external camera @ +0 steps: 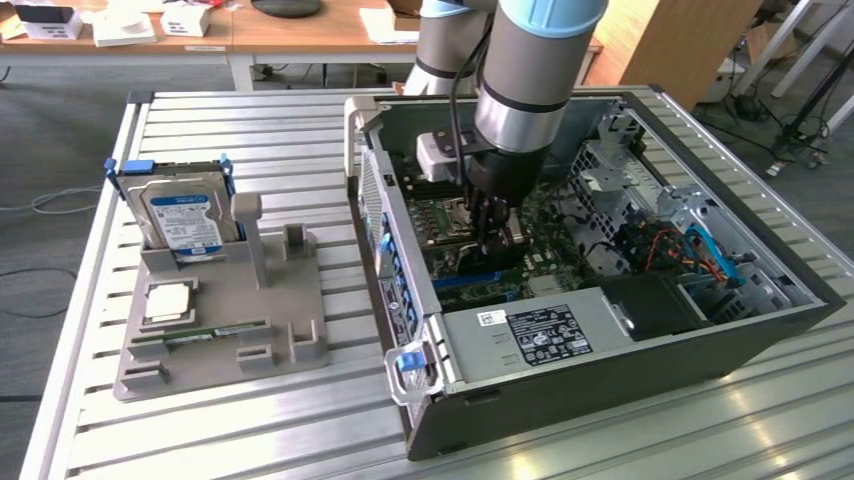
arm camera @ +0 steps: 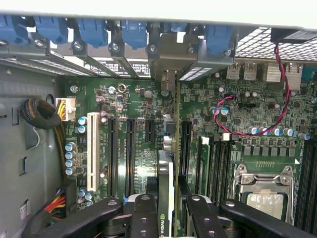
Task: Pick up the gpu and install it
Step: 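Insert the gpu into the slot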
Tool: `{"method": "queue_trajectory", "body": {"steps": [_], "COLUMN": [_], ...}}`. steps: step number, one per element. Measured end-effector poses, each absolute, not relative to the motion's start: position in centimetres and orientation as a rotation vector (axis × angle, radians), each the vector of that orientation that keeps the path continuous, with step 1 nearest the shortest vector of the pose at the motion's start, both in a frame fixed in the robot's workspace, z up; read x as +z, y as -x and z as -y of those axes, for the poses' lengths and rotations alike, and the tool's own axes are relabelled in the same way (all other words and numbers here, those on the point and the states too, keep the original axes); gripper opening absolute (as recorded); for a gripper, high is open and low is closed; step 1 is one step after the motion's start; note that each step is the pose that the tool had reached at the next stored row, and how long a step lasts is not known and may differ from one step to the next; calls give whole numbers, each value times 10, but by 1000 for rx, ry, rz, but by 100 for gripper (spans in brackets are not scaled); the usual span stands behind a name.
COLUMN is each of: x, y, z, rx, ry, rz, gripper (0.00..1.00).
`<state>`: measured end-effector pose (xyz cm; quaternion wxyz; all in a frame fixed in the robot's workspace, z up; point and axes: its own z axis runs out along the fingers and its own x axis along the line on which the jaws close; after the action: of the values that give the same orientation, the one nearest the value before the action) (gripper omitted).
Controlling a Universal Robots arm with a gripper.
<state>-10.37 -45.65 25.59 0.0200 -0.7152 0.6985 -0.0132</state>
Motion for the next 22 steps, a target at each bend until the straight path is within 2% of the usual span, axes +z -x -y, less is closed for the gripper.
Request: {"method": "queue_trajectory", "body": {"steps": [22], "x": [256], "y": [102], "z": [457], "rx": [-35], "ry": [2221], "rz": [-2170], "gripper": [27]}}
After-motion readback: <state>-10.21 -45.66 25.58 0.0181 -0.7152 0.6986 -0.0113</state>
